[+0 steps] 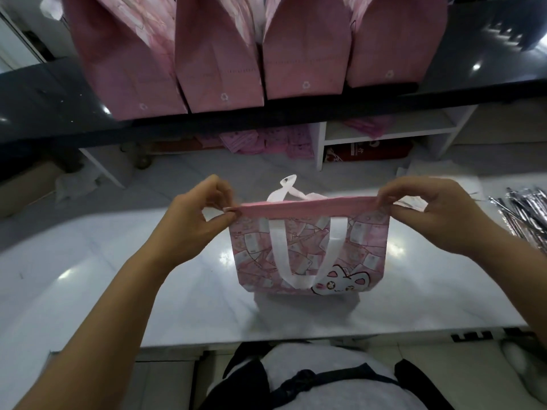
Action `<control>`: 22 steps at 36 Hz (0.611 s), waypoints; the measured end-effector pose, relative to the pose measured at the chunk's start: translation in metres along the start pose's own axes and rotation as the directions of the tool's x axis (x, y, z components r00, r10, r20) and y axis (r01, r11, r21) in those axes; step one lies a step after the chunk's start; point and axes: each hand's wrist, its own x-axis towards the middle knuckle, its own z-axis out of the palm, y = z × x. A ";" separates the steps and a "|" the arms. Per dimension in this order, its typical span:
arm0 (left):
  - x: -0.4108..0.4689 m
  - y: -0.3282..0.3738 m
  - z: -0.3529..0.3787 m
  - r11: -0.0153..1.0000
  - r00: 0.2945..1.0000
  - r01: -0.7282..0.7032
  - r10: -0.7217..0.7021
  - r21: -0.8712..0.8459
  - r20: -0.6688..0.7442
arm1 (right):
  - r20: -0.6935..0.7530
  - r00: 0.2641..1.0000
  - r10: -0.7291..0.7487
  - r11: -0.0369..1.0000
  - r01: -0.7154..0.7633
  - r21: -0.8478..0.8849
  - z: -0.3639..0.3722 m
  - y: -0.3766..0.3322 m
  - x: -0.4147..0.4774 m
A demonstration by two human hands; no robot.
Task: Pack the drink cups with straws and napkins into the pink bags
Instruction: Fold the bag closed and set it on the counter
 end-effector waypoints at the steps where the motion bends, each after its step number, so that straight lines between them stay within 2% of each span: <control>1: -0.001 -0.001 0.002 1.000 1.000 0.027 -0.028 -0.003 -0.006 | -0.015 1.000 0.024 1.000 -0.024 0.011 0.002 0.001 -0.002; 5: -0.006 0.000 0.006 0.998 0.997 0.058 -0.059 0.014 0.047 | -0.009 0.996 0.092 0.996 -0.092 -0.012 0.010 0.000 -0.009; 9: -0.007 0.007 0.009 0.998 0.995 0.030 -0.034 0.051 0.096 | 0.030 0.993 0.116 0.990 -0.114 -0.078 0.013 -0.002 -0.014; 15: 0.008 0.024 0.022 0.966 0.978 -0.095 0.045 0.242 0.204 | 0.122 0.992 -0.020 0.945 0.059 -0.321 0.019 -0.014 -0.001; 18: 0.018 0.034 0.032 0.945 0.969 -0.157 0.090 0.288 0.231 | 0.146 0.989 -0.008 0.905 0.069 -0.419 0.025 -0.022 0.007; 22: 0.029 0.047 0.043 0.935 0.958 -0.196 0.118 0.295 0.261 | 0.182 0.983 0.001 0.880 0.085 -0.467 0.034 -0.033 0.019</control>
